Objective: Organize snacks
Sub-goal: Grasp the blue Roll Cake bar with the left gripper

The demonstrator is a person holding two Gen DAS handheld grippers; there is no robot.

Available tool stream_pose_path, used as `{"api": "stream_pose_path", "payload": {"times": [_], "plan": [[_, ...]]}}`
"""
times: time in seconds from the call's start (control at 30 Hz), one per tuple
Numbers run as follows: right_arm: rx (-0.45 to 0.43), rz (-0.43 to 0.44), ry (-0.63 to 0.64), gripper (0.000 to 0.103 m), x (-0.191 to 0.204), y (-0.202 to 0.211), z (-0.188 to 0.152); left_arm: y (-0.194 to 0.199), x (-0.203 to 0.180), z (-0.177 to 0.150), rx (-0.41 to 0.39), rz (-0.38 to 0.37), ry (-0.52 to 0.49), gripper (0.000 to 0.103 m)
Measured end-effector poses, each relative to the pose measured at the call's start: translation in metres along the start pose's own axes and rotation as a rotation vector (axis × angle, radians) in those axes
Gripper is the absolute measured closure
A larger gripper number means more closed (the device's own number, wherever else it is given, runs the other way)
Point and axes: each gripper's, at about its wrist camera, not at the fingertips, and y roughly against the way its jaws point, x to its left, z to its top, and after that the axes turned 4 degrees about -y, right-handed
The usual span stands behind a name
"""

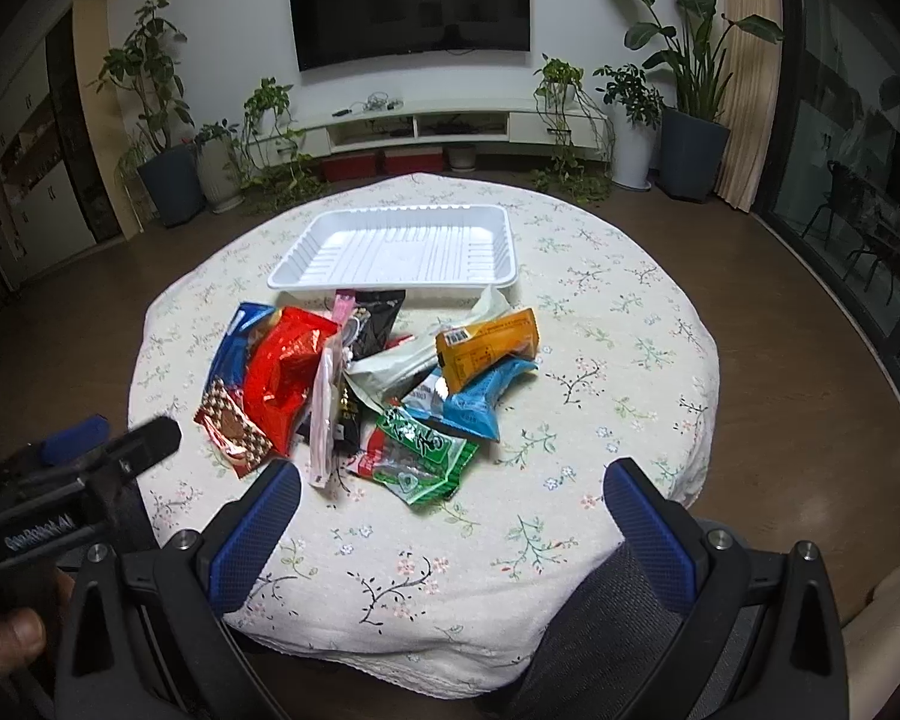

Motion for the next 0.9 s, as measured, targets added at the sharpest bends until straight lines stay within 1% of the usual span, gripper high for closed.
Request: {"api": "stream_pose_path", "payload": {"times": [0.07, 0.1, 0.13, 0.17, 0.2, 0.27, 0.37, 0.47, 0.5, 0.57, 0.63, 0.7, 0.77, 0.8, 0.87, 0.9], "plan": [[-0.008, 0.015, -0.01, 0.0, -0.002, 0.002, 0.005, -0.002, 0.0, -0.005, 0.007, -0.004, -0.041, 0.0], [-0.013, 0.027, -0.015, 0.0, -0.003, 0.003, 0.006, -0.004, 0.003, -0.007, 0.028, -0.021, -0.033, 0.0], [-0.021, 0.044, -0.022, 0.0, -0.004, 0.003, 0.005, -0.007, 0.007, -0.009, 0.052, -0.037, -0.018, 0.0], [-0.024, 0.054, -0.028, 0.0, -0.005, 0.003, 0.005, -0.01, 0.012, -0.011, 0.079, -0.048, 0.017, 0.0], [-0.023, 0.062, -0.032, 0.0, -0.006, 0.002, 0.005, -0.013, 0.017, -0.012, 0.093, -0.054, 0.049, 0.0], [-0.016, 0.082, -0.037, 0.0, -0.005, -0.001, 0.005, -0.019, 0.029, -0.011, 0.1, -0.106, 0.133, 0.0], [-0.006, 0.099, -0.045, 0.0, -0.004, -0.007, 0.004, -0.029, 0.032, -0.008, 0.098, -0.111, 0.143, 0.0], [-0.002, 0.122, -0.066, 0.001, -0.007, -0.011, 0.003, -0.043, 0.041, 0.003, 0.101, -0.129, 0.157, 0.002], [0.001, 0.126, -0.069, 0.001, -0.008, -0.013, 0.003, -0.046, 0.047, 0.011, 0.079, -0.136, 0.154, 0.002], [0.016, 0.136, -0.073, 0.003, -0.011, -0.017, 0.003, -0.051, 0.057, 0.025, 0.064, -0.116, 0.13, 0.002], [0.031, 0.145, -0.074, 0.004, -0.013, -0.022, 0.003, -0.068, 0.069, 0.043, 0.113, -0.095, 0.088, 0.002], [0.04, 0.151, -0.069, 0.005, -0.012, -0.025, 0.003, -0.083, 0.076, 0.056, 0.145, -0.089, 0.05, 0.005], [0.045, 0.149, -0.06, 0.006, -0.011, -0.029, 0.002, -0.098, 0.078, 0.063, 0.187, -0.092, 0.01, 0.011], [0.048, 0.146, -0.056, 0.007, -0.011, -0.031, 0.002, -0.107, 0.078, 0.067, 0.208, -0.104, -0.007, 0.019], [0.061, 0.134, -0.053, 0.01, -0.011, -0.036, 0.002, -0.126, 0.076, 0.072, 0.258, -0.123, -0.048, 0.023], [0.068, 0.133, -0.058, 0.01, -0.013, -0.038, 0.002, -0.136, 0.074, 0.072, 0.279, -0.129, -0.07, 0.03]]}}
